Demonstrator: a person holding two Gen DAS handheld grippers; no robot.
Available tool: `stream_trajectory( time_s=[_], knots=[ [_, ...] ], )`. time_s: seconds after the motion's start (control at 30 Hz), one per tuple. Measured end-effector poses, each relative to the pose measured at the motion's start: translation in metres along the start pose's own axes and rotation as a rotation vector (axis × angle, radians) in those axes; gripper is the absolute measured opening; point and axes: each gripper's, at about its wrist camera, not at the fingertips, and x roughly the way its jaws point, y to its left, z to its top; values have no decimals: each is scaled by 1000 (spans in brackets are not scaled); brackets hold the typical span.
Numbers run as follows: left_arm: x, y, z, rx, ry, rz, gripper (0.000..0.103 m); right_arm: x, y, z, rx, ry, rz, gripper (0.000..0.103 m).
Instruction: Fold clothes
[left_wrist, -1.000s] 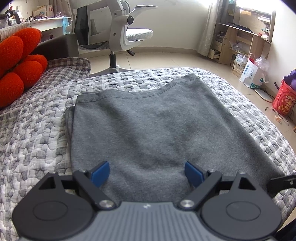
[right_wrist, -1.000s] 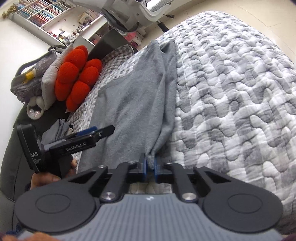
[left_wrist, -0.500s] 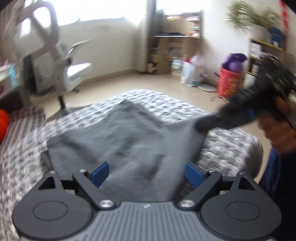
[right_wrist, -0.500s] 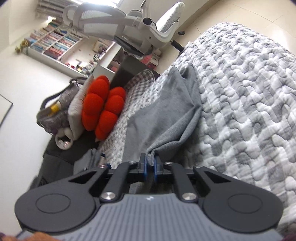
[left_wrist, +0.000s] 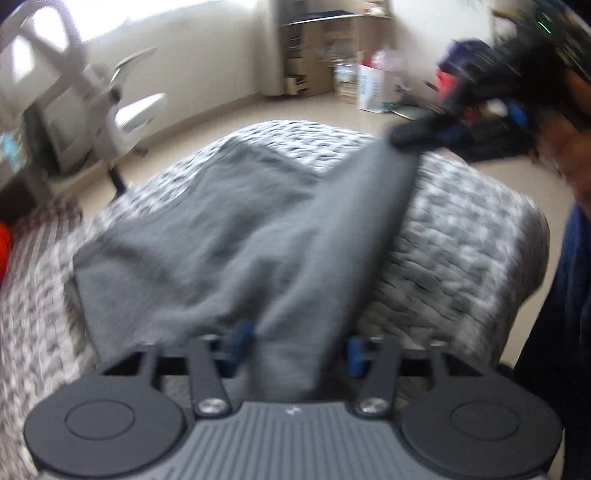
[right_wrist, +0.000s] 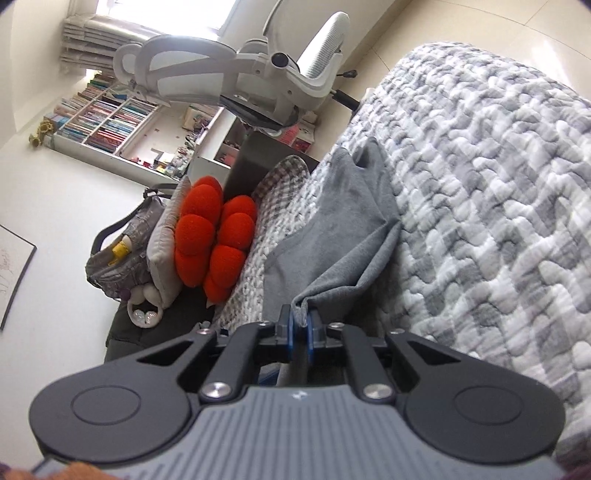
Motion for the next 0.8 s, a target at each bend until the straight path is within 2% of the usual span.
stream_trajectory(
  time_s=[0.1, 0.27, 0.33, 0.43, 0.47, 0.5, 0.53, 0.57, 0.63, 0.7, 0.8],
  knots=[
    [-4, 7, 0, -30, -5, -33, 29, -5, -1, -1, -17, 12, -10, 10],
    [-3, 3, 0, -1, 2, -20, 19, -16, -6, 0, -12, -3, -9, 10],
    [-4, 2, 0, 3, 2, -27, 16, -20, -2, -1, -56, -31, -46, 10],
    [-3, 3, 1, 6, 6, -33, 14, -29, 24, -9, -279, -134, -137, 17],
    [-3, 3, 2, 5, 7, -33, 14, -31, 38, -15, -392, -162, -152, 19],
    [-2, 4, 2, 4, 9, -33, 14, -32, 51, -23, -504, -169, -151, 35],
    [-2, 5, 3, 1, 12, -36, 14, -29, 62, -33, -612, -151, -131, 56],
    [-2, 6, 3, -2, 14, -40, 14, -25, 72, -44, -719, -128, -112, 61],
    [-1, 8, 3, -7, 15, -41, 14, -7, 87, -71, -938, -48, -116, 63],
    [-2, 10, 3, -17, 13, -44, 14, 18, 94, -102, -1169, 53, -182, 64],
    [-3, 14, 4, -32, 6, -52, 14, 50, 80, -148, -1563, 184, -319, 64]
  ],
)
